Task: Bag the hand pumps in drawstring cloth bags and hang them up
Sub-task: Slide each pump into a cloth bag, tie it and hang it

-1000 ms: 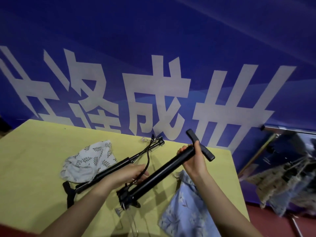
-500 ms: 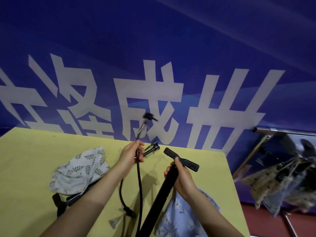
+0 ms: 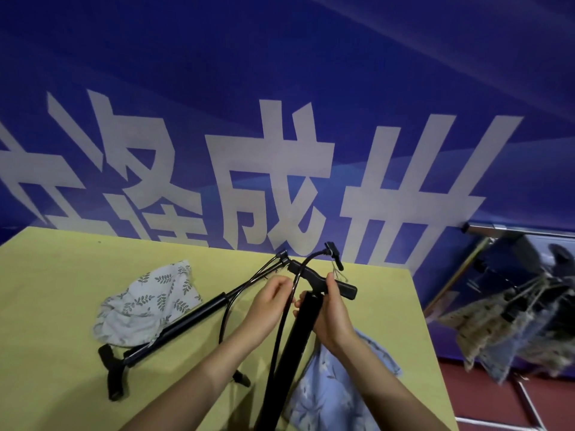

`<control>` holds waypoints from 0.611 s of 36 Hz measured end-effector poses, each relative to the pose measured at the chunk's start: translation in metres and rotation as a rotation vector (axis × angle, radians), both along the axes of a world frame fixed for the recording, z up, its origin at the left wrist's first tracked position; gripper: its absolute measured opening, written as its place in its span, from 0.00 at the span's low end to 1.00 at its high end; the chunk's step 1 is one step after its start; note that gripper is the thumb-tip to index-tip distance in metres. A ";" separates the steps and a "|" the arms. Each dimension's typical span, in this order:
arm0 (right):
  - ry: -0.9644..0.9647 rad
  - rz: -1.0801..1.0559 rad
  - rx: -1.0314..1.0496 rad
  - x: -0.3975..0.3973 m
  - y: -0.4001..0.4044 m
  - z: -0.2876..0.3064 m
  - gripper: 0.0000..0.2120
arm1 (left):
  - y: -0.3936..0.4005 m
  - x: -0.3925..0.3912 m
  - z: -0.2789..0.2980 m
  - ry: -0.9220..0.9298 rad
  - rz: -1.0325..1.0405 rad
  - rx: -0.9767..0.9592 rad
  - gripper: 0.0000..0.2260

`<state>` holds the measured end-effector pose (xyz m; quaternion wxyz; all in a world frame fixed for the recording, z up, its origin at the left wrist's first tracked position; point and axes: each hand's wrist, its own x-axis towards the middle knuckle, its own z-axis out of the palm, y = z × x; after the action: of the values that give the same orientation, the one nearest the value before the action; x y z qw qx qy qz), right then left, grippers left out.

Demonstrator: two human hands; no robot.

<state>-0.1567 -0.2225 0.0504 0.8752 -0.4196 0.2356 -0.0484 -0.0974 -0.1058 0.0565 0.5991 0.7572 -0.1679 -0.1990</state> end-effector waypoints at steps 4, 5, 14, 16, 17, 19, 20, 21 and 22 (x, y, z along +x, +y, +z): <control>0.039 -0.070 -0.017 0.001 -0.007 -0.002 0.25 | 0.007 -0.014 -0.014 -0.069 -0.109 0.077 0.09; 0.056 -0.078 -0.029 0.001 -0.009 -0.002 0.24 | 0.008 -0.018 -0.016 -0.102 -0.133 0.083 0.11; -0.015 -0.191 0.139 0.007 -0.026 0.005 0.25 | 0.006 -0.026 0.000 -0.139 0.043 -0.192 0.16; -0.033 -0.202 0.188 0.008 -0.028 0.009 0.22 | 0.004 -0.027 0.004 -0.161 0.008 -0.200 0.17; -0.025 -0.198 0.200 0.010 -0.029 0.012 0.22 | 0.003 -0.028 0.005 -0.161 -0.001 -0.209 0.17; 0.013 -0.179 0.209 0.014 -0.032 0.016 0.20 | 0.000 -0.035 0.009 -0.141 0.017 -0.250 0.17; 0.036 -0.175 0.210 0.017 -0.034 0.017 0.20 | -0.001 -0.038 0.012 -0.130 0.033 -0.282 0.17; 0.056 -0.176 0.214 0.018 -0.036 0.018 0.19 | -0.002 -0.040 0.017 -0.130 0.042 -0.311 0.17; 0.072 -0.182 0.226 0.019 -0.039 0.019 0.19 | -0.003 -0.041 0.022 -0.140 0.040 -0.330 0.18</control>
<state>-0.1378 -0.2616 0.0689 0.8999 -0.2968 0.3077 -0.0859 -0.1382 -0.1090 0.0787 0.7059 0.6637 -0.2247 -0.1035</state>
